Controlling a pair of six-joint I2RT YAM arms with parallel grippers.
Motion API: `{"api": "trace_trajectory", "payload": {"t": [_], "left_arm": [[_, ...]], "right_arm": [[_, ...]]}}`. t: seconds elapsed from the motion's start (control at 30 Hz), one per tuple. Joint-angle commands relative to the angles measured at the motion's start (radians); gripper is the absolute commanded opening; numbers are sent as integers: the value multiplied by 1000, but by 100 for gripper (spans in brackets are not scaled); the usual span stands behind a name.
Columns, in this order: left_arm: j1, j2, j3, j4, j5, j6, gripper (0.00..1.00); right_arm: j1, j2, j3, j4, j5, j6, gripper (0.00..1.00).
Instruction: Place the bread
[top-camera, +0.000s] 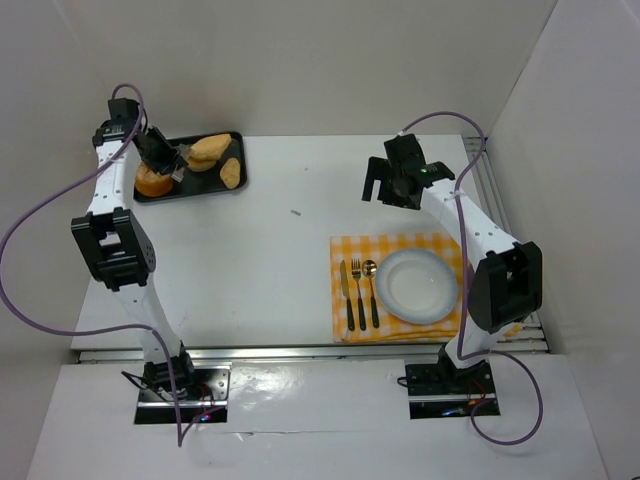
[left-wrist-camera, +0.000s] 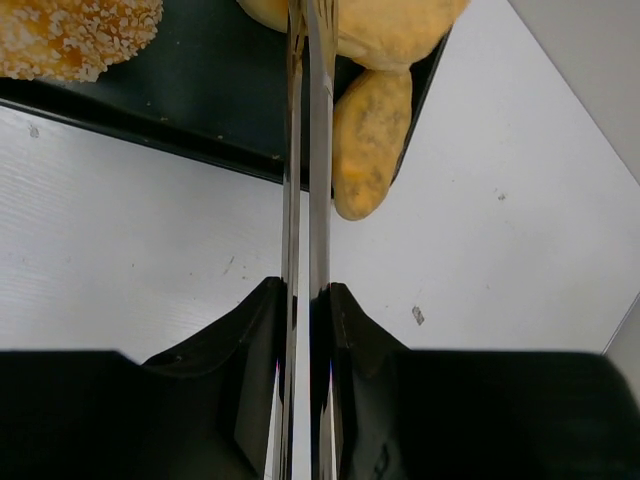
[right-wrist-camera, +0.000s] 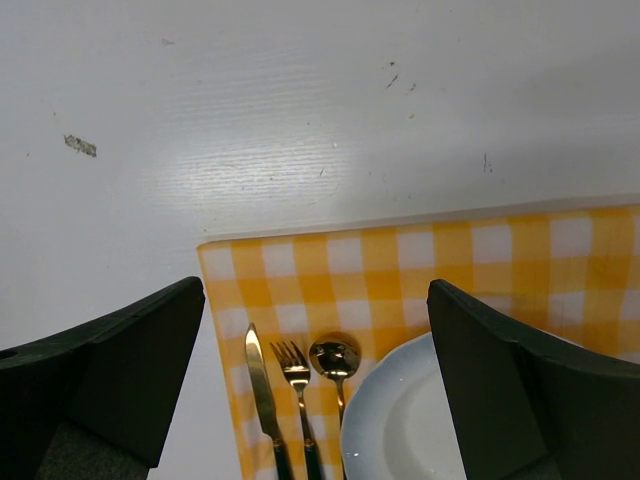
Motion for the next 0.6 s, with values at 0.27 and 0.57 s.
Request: {"api": "trace_trajectory", "payload": {"t": [0.27, 0.57], "left_arm": [[-57, -459, -242, 45, 189, 208, 0], [-358, -794, -667, 80, 438, 261, 0]], "right_arm": [[-4, -105, 128, -53, 15, -8, 100], [-4, -274, 267, -115, 177, -29, 100]]}}
